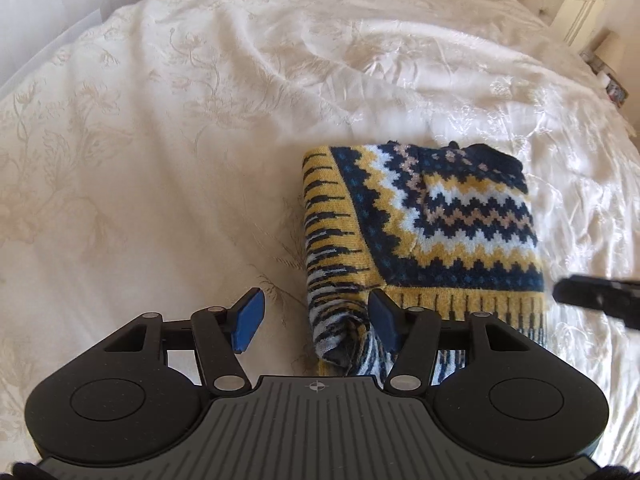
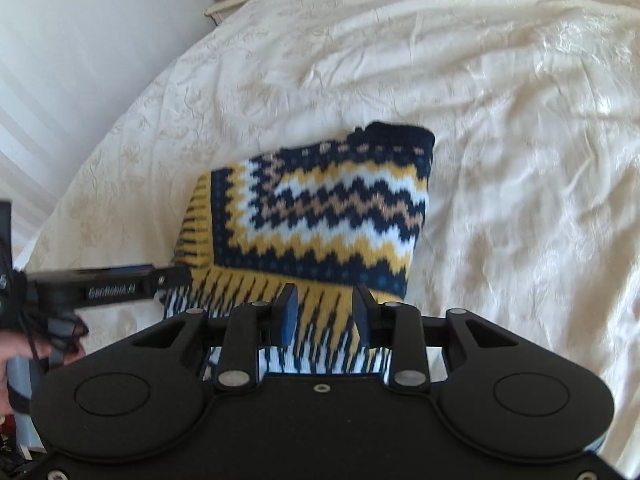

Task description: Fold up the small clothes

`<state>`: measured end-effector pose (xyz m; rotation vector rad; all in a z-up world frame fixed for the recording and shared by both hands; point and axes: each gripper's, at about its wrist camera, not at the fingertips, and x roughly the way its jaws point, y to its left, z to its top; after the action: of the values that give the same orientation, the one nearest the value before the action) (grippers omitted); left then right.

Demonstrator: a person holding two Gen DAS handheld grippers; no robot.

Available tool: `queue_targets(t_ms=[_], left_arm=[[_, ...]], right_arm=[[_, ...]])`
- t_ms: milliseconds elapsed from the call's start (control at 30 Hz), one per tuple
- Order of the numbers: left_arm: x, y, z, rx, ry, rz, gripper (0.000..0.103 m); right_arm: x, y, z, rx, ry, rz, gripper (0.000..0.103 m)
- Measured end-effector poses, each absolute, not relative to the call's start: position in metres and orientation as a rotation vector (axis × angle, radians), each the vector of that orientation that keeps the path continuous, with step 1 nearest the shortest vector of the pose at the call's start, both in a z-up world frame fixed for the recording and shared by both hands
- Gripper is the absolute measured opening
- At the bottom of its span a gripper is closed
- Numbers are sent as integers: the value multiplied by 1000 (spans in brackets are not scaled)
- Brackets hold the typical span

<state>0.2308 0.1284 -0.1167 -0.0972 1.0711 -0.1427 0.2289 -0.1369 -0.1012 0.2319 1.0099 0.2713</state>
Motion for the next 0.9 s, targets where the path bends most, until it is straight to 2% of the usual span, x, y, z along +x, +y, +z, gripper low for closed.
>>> queue_targets(t_ms=[133,300,567,600,700,900], left_arm=[[215,122,-112,-50,1039,-195,56],[208,122,-143,51,1147,-179,57],[212,128,-148,49,1190,-183,56],[212,130,-145,17,1188,-183,56],[209,140,-135,-117,1187,-202,56],[199,140,-136,-199,1229,-235,61]], right_arm=[[268,-129,-111,209,994,272,43],[313,-130,-143,175,1060,220,41],[332,-144,-156,179,1089,159,41],[329,-146,-153,189,1079,158,46],[316,-155,-142,253,1042,158,71],[285,-169,-136,331,1016,156,80]])
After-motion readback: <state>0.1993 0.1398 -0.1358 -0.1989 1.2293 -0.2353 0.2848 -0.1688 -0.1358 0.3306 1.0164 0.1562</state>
